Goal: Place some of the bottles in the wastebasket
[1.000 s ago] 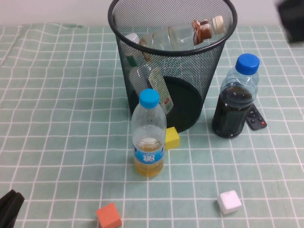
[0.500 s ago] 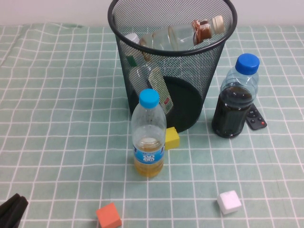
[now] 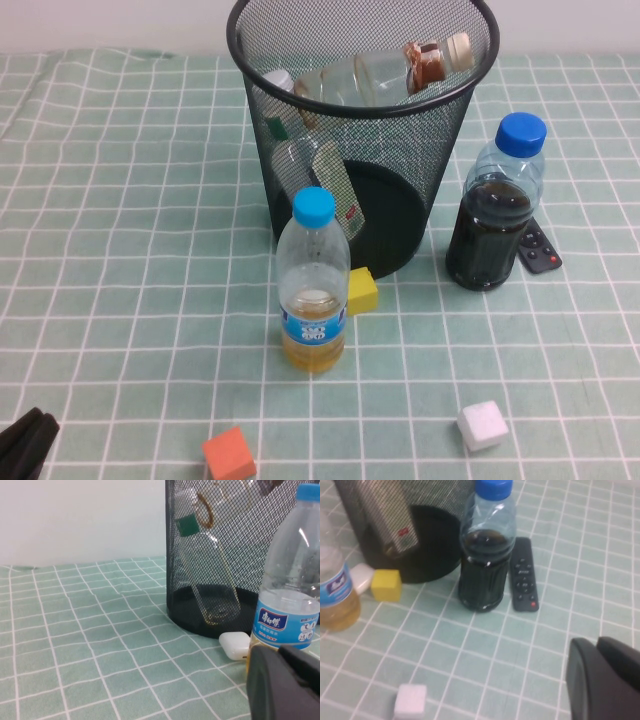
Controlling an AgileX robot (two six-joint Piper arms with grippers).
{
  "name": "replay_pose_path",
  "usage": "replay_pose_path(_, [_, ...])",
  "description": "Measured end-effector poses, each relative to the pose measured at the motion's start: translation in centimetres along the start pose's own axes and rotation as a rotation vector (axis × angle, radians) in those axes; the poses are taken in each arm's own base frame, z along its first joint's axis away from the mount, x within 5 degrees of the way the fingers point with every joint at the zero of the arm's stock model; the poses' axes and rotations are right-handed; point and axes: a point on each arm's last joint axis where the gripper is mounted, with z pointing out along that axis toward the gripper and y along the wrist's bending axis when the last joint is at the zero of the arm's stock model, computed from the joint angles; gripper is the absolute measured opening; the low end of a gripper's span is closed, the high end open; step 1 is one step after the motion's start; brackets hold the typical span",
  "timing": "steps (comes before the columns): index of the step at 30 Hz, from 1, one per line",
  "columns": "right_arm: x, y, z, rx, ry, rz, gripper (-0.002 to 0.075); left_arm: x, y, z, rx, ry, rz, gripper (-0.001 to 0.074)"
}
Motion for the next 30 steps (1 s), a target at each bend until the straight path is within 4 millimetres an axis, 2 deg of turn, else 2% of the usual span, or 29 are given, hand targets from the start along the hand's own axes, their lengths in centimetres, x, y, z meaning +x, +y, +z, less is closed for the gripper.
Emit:
replay_pose_path(6, [2.5, 0.9, 2.1, -0.004, -0.041, -0.005, 0.0, 0.0, 0.0, 0.0, 0.0, 0.0, 0.0, -0.0005])
replay_pose_path(12, [4.4, -0.1, 2.7, 0.09, -0.157, 0.008, 0.0, 0.0, 0.0, 0.0, 0.0, 0.0, 0.002, -0.0005])
replay_pose_path(15, [6.0, -1.1, 2.2, 0.196, -0.243, 0.008, 0.0, 0.0, 0.0, 0.0, 0.0, 0.0, 0.002, -0.0005])
replay_pose_path(19, [8.1, -2.8, 0.6, 0.446, -0.295, 0.062, 0.0, 0.0, 0.0, 0.0, 0.0, 0.0, 0.002, -0.0005])
replay_pose_path(23, [9.9, -3.1, -1.1, 0.616, -0.377, 0.164, 0.0, 0.0, 0.0, 0.0, 0.0, 0.0, 0.002, -0.0004])
replay_pose_path(28, [11.6, -2.2, -2.2, 0.646, -0.502, 0.143, 0.0, 0.0, 0.0, 0.0, 0.0, 0.0, 0.002, -0.0005])
replay_pose_path(30, [12.1, -2.1, -1.6, 0.614, -0.488, 0.142, 0.0, 0.0, 0.0, 0.0, 0.0, 0.0, 0.002, -0.0004])
